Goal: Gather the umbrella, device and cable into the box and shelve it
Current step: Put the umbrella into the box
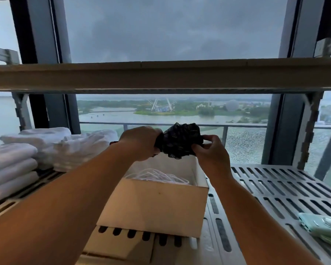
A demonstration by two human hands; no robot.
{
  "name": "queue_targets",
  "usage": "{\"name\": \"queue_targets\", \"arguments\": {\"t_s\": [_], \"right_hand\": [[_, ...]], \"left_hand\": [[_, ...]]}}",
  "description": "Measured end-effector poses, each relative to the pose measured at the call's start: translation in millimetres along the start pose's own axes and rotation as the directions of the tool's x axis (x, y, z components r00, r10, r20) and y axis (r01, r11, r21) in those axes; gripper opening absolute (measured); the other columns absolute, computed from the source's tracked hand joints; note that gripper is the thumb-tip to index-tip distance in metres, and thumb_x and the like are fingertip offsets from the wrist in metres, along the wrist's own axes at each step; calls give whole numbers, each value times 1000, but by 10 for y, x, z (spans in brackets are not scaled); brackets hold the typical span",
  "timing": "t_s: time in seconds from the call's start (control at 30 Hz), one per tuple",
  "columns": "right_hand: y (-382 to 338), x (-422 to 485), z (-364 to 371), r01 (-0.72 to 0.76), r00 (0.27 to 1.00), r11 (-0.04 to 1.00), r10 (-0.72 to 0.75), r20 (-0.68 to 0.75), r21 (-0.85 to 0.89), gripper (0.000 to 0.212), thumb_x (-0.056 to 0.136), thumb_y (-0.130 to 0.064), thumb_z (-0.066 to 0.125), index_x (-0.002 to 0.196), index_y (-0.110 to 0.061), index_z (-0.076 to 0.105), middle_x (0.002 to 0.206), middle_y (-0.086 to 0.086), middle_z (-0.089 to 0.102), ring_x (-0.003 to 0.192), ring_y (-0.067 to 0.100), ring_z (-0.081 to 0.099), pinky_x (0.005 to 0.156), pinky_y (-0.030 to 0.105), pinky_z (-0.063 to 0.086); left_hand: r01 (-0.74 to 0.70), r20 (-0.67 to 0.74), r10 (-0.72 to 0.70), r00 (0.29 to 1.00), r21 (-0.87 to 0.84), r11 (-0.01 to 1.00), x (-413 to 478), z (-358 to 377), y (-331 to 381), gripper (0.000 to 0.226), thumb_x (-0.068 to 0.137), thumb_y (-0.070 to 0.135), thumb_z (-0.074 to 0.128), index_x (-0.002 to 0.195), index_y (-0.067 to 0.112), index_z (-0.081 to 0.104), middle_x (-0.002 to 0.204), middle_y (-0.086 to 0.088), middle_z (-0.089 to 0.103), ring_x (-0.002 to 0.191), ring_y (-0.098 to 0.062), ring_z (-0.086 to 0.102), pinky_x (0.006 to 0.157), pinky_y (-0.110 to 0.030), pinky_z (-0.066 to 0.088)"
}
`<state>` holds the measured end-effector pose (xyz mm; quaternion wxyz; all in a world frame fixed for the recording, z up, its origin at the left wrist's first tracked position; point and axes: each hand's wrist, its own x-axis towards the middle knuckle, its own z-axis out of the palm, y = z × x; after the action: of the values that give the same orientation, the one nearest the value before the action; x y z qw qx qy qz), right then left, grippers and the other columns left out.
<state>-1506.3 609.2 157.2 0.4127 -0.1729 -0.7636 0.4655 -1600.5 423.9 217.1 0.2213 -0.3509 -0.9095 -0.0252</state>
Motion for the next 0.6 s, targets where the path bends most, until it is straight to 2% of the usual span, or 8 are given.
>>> {"name": "queue_targets", "arguments": {"t_s": [0.1, 0.2, 0.3, 0.37, 0.43, 0.5, 0.6], "right_hand": [[-17, 15, 81, 11, 998, 993, -2, 70, -118, 40, 86, -31, 66, 124, -22, 59, 98, -4, 71, 87, 16, 62, 66, 26, 41], [-29, 36, 155, 22, 995, 983, -5, 96, -180, 46, 86, -28, 59, 132, -22, 57, 119, 3, 68, 100, 20, 60, 80, 28, 40], [-40, 38, 207, 96, 991, 953, -64, 117, -288, 57, 86, -28, 61, 141, -23, 51, 132, 5, 60, 119, 24, 56, 92, 31, 41], [-42, 48, 231, 177, 979, 916, -127, 159, -360, 59, 84, -25, 64, 141, -26, 51, 134, 7, 58, 124, 27, 54, 101, 36, 43], [-29, 89, 250, 244, 959, 883, -158, 234, -402, 52, 84, -23, 67, 135, -27, 58, 128, 7, 61, 119, 28, 58, 101, 37, 47], [-4, 140, 265, 309, 931, 833, -166, 325, -459, 45, 83, -22, 68, 128, -26, 64, 122, 7, 64, 114, 28, 60, 99, 39, 48], [31, 198, 296, 389, 900, 744, -180, 397, -544, 42, 82, -25, 70, 124, -27, 68, 119, 7, 65, 114, 28, 57, 100, 42, 48]], "left_hand": [[-30, 35, 30, 999, 2, 1000, 20, 87, -117, 26, 87, 40, 62, 110, 31, 55, 101, 7, 59, 95, -19, 60, 77, -41, 55], [-72, 60, 72, 996, 6, 997, 50, 190, -162, 25, 85, 41, 63, 108, 31, 55, 101, 6, 61, 94, -19, 61, 75, -39, 54], [-87, 83, 86, 993, 12, 996, 79, 305, -174, 26, 84, 43, 65, 106, 32, 55, 100, 7, 61, 90, -17, 59, 67, -33, 45], [-84, 108, 79, 991, 36, 996, 87, 356, -195, 28, 84, 42, 65, 107, 31, 56, 101, 7, 62, 88, -17, 57, 65, -33, 42], [-70, 147, 63, 987, 43, 997, 94, 390, -215, 28, 83, 40, 65, 108, 30, 56, 102, 6, 63, 93, -19, 61, 66, -34, 47], [-70, 214, 62, 975, 33, 997, 107, 425, -215, 30, 84, 39, 65, 110, 29, 57, 108, 5, 64, 101, -21, 63, 73, -38, 53], [-81, 295, 75, 953, 9, 997, 129, 490, -199, 34, 85, 42, 67, 117, 31, 59, 115, 4, 67, 106, -21, 63, 84, -40, 54]]}}
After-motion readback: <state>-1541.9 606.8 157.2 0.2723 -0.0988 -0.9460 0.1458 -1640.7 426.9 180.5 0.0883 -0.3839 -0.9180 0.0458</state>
